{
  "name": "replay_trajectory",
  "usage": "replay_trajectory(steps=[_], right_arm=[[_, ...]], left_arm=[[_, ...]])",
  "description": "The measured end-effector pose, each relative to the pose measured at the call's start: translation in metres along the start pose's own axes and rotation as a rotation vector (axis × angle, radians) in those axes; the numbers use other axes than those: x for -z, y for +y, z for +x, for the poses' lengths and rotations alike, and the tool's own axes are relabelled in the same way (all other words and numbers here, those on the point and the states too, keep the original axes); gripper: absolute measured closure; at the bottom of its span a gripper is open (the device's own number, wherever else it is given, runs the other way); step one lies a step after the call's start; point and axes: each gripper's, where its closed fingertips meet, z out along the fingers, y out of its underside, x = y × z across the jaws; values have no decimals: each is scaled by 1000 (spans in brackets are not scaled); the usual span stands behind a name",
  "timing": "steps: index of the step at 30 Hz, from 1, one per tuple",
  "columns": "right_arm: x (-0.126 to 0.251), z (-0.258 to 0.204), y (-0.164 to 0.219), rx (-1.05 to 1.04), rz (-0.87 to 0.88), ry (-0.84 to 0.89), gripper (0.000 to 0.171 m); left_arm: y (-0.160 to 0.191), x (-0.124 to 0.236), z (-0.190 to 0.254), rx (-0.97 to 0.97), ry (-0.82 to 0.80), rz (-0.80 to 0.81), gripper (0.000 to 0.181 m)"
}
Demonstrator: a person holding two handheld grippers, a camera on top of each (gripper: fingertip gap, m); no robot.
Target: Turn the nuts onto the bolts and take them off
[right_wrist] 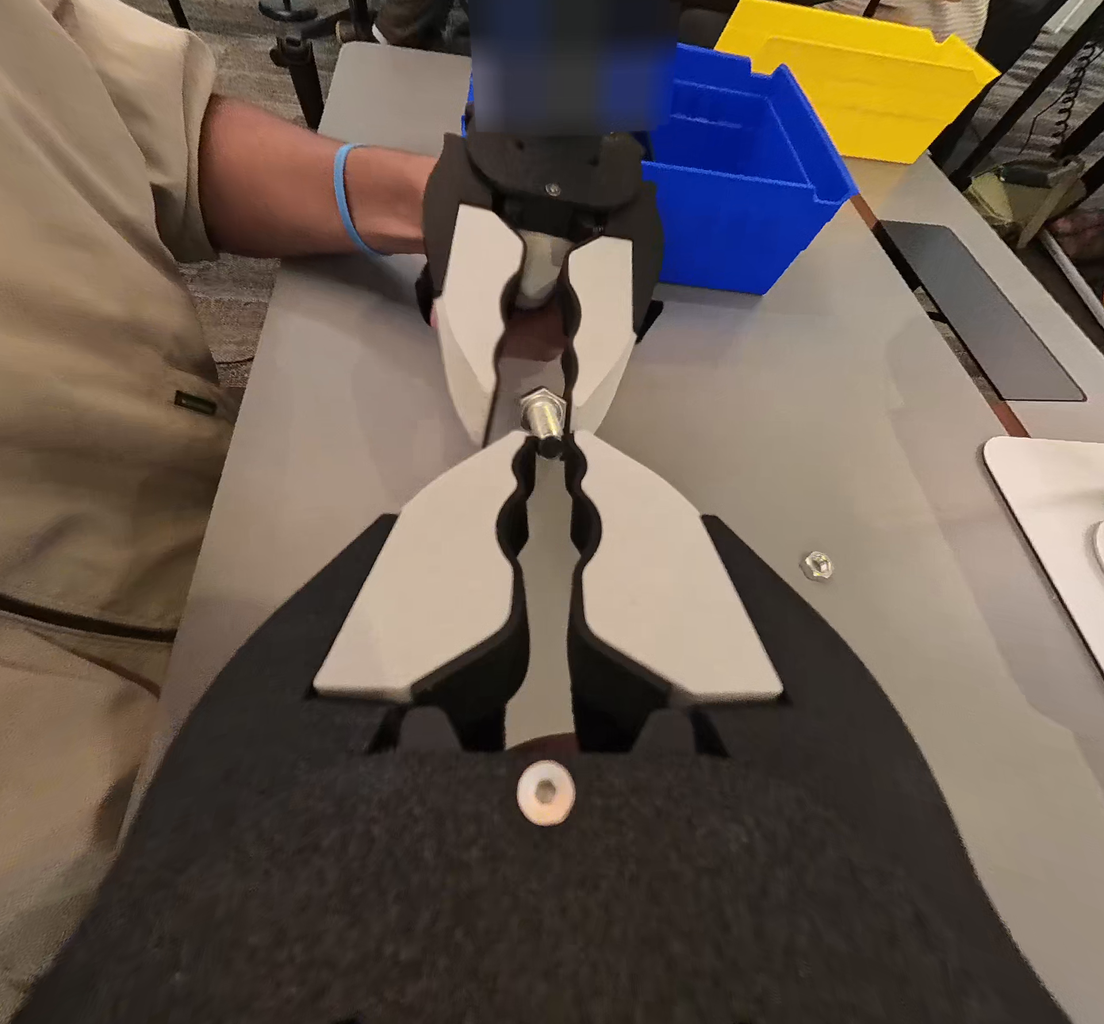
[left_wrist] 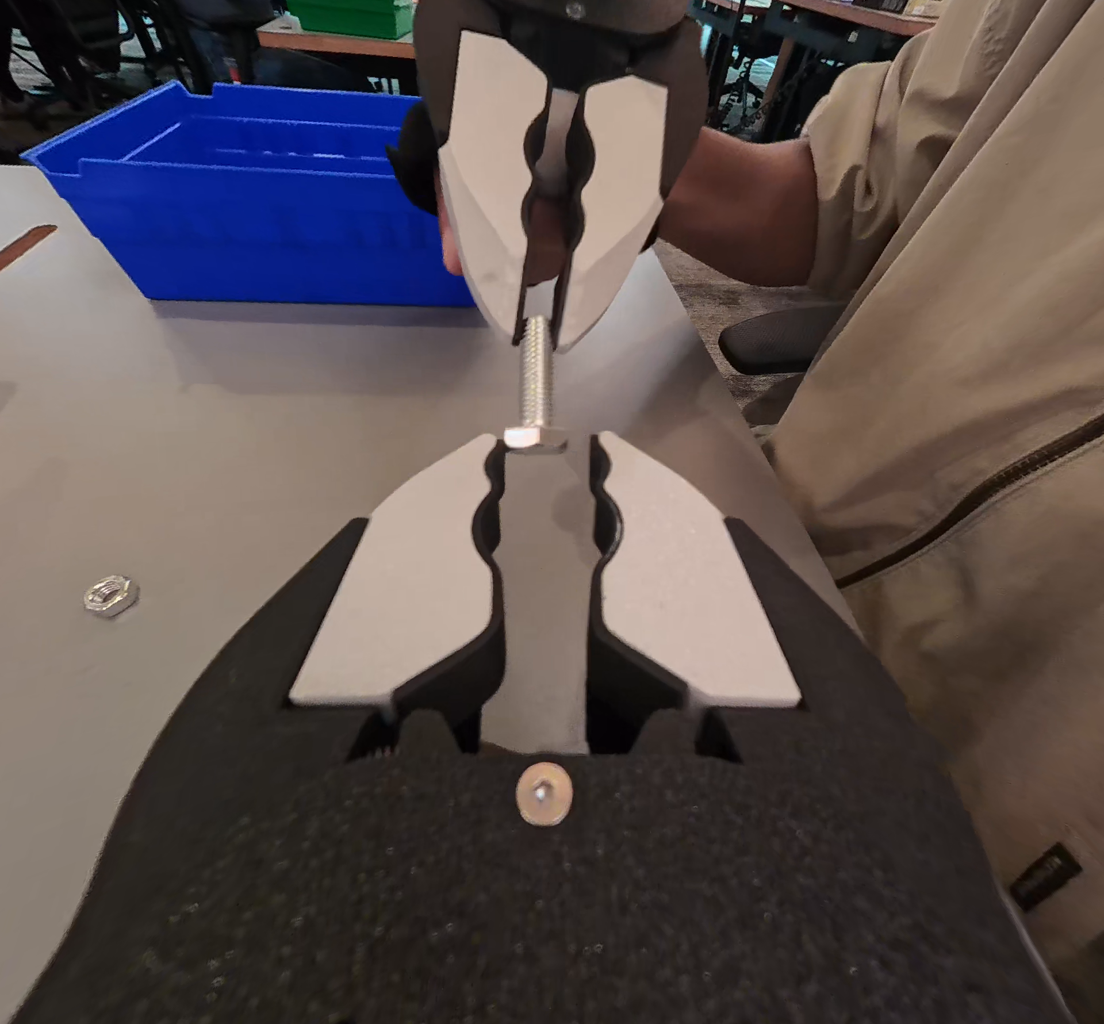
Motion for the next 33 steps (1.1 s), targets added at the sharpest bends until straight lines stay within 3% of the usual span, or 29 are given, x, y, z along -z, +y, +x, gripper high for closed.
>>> replay_trajectory(steps=[3, 9, 17, 19, 28, 31, 33], right_arm=[[-2, 1, 2, 15, -22, 2, 162], [-5, -2, 5, 47, -76, -7, 162], [-6, -5, 6, 67, -120, -32, 162], [-5, -5, 6, 72, -127, -34, 162], [-5, -1, -1, 36, -68, -18, 161], [-2, 9, -5, 29, 0, 65, 143], [1, 18, -1, -19, 25, 119, 141]], left_arm=[[-3, 1, 3, 12, 13, 11, 144], [4, 2, -1, -8, -23, -41, 145], [5, 2, 0, -26, -33, -55, 150], [5, 3, -2, -48, -45, -65, 163], [1, 5, -4, -112, -98, -51, 164], [-8, 12, -9, -103, -130, 12, 164], [-17, 21, -17, -53, -155, 95, 164]])
